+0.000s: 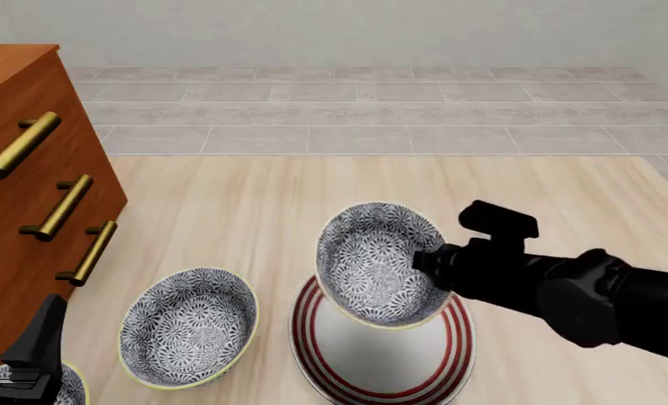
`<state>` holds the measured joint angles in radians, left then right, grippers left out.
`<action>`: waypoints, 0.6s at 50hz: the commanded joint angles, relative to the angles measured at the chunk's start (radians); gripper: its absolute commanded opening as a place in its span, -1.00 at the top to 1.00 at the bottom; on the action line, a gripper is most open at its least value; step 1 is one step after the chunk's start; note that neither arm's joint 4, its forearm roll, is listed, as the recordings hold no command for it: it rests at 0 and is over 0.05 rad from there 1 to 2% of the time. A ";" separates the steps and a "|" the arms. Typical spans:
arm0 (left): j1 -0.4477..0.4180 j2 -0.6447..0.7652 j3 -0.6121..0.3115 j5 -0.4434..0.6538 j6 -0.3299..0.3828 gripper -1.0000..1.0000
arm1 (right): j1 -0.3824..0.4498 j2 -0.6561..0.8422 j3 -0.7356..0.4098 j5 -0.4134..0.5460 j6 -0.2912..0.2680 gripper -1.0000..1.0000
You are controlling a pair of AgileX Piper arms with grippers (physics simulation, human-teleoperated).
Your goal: Pick up the bowl and put it in the front on the plate.
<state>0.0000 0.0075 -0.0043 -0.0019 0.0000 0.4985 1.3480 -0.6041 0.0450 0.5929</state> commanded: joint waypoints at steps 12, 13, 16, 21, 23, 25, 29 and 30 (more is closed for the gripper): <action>0.000 0.000 0.000 0.000 0.000 -1.00 | 0.029 0.074 0.078 -0.096 0.027 1.00; 0.000 0.000 0.000 0.000 0.000 -1.00 | 0.034 0.078 0.082 -0.100 0.030 1.00; 0.000 0.000 0.000 0.000 0.000 -1.00 | 0.036 0.078 0.093 -0.104 0.030 1.00; 0.000 0.000 0.000 0.000 0.000 -1.00 | 0.036 0.093 0.095 -0.113 0.031 1.00; 0.000 0.000 0.000 0.000 0.000 -1.00 | 0.040 0.098 0.096 -0.115 0.031 1.00; 0.000 0.000 0.000 0.000 0.000 -1.00 | 0.042 0.104 0.095 -0.118 0.026 1.00; 0.000 0.000 0.000 0.000 0.000 -1.00 | 0.048 0.120 0.102 -0.130 0.032 1.00; 0.000 0.000 0.000 0.000 0.000 -1.00 | 0.049 0.120 0.106 -0.133 0.033 1.00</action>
<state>0.0000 0.0075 -0.0043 -0.0019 0.0000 0.5355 1.4436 -0.5112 -0.0613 0.6154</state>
